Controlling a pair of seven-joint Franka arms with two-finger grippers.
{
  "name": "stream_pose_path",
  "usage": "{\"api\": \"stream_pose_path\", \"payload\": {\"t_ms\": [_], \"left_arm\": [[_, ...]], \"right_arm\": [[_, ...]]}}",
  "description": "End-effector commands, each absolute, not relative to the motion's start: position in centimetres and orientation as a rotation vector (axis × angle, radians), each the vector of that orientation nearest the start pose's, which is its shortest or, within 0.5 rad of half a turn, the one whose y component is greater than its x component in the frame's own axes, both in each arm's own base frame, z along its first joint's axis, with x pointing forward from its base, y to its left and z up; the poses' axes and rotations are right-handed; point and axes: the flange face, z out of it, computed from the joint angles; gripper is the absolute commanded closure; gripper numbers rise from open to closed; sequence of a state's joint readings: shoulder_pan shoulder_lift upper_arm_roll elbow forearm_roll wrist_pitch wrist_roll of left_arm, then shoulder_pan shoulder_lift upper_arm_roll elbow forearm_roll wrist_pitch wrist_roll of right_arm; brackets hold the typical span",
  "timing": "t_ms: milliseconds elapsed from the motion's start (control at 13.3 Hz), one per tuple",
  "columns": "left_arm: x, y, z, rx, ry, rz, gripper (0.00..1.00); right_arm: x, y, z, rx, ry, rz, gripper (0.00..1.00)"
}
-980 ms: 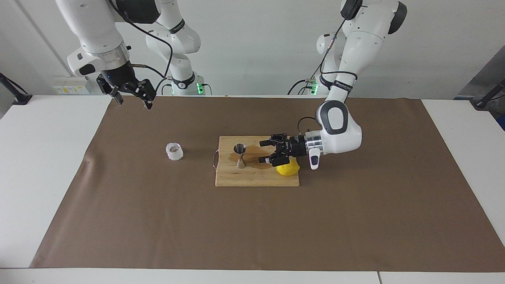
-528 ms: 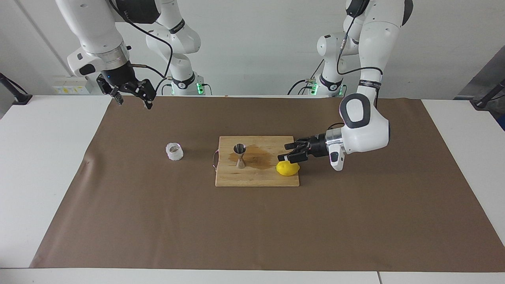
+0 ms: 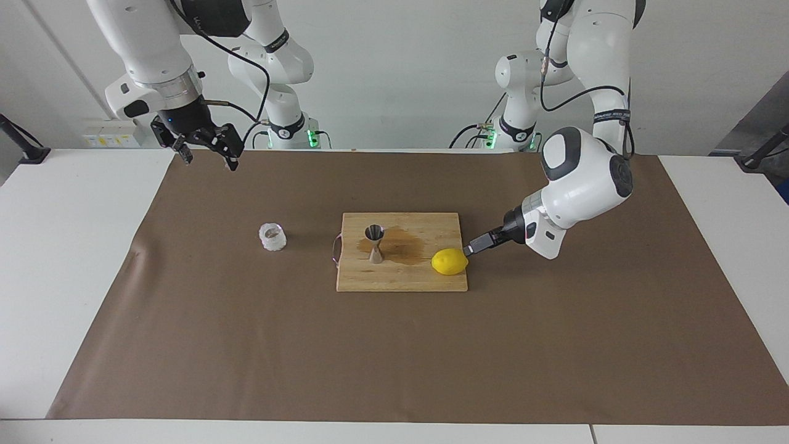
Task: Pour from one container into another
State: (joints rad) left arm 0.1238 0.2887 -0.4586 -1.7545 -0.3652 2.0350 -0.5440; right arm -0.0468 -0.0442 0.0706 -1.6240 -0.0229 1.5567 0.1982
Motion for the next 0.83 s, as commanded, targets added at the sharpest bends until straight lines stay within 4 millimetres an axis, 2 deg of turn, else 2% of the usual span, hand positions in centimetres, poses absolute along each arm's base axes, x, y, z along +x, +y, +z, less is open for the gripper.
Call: {"api": "stream_pose_path", "payload": {"t_ms": [0, 452, 679, 754], "left_arm": [[59.0, -20.1, 45.5, -3.382, -0.520, 0.127, 0.00], [56.7, -18.3, 50.2, -3.199, -0.360, 0.005, 0.00], [55.3, -18.1, 53.3, -3.192, -0.210, -0.042, 0.00], [55.2, -17.2, 53.8, -3.186, -0.199, -0.045, 0.00]], "right_arm": [[53.7, 0.9, 62.2, -3.161, 0.305, 0.050, 0.00], [53.7, 0.9, 62.2, -3.161, 0.305, 0.050, 0.00], [53.7, 0.9, 62.2, -3.161, 0.305, 0.050, 0.00], [53.7, 0.9, 62.2, -3.161, 0.305, 0.050, 0.00]]}}
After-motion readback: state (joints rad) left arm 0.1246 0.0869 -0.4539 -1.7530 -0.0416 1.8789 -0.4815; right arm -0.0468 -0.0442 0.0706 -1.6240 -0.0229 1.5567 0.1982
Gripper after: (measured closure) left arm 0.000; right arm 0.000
